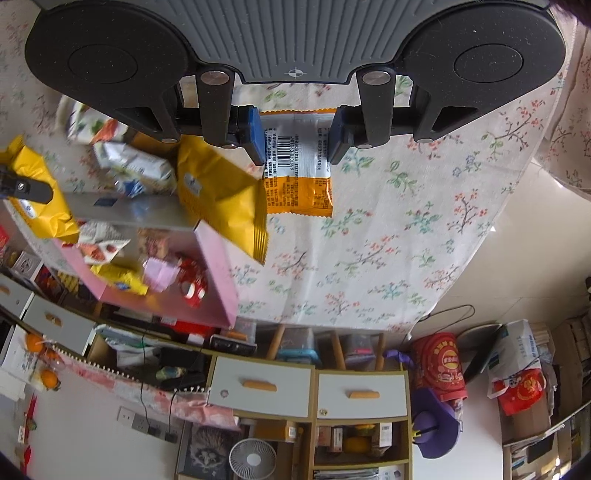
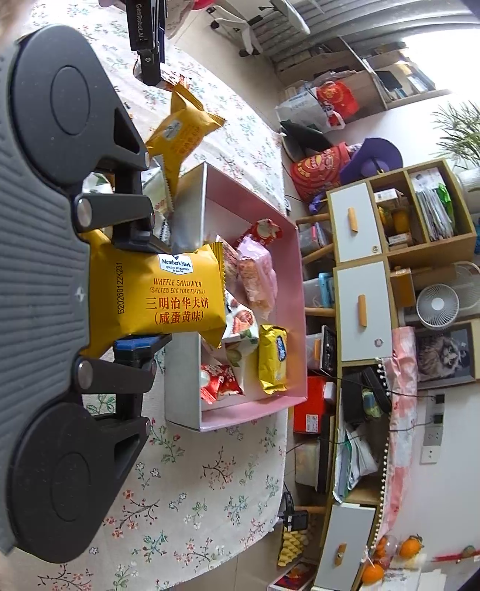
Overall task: Organize snacks
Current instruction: 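Carry the orange packet and yellow sandwich pack into the pink box and release both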
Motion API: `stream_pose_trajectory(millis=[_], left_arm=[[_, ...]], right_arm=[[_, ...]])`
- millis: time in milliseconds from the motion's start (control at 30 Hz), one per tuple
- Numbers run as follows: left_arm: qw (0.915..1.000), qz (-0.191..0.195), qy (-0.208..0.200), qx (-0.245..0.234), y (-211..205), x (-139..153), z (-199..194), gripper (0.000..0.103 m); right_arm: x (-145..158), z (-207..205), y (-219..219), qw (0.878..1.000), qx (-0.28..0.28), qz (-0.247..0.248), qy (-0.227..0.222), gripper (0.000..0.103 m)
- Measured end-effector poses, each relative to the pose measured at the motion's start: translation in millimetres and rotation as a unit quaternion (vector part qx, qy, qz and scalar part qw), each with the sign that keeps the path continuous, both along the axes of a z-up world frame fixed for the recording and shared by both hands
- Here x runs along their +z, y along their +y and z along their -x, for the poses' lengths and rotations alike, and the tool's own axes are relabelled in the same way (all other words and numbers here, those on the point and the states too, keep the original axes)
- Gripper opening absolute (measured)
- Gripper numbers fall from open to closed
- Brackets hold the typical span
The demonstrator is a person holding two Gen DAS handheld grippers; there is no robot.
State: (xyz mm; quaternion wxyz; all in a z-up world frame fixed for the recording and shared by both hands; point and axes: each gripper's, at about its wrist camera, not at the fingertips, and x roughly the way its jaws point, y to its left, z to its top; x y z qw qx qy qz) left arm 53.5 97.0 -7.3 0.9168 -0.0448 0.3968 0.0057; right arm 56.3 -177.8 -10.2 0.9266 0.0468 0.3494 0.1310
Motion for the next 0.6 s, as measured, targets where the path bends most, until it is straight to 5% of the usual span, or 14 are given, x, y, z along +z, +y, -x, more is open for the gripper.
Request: stream_pose_trajectory(millis=[600], left_arm=[[0.9980, 0.011, -0.031, 0.053, -9, 21, -26, 0.033]], right_arm=[[11, -11, -1, 0.999, -0.026, -0.029, -0.014, 0.038]])
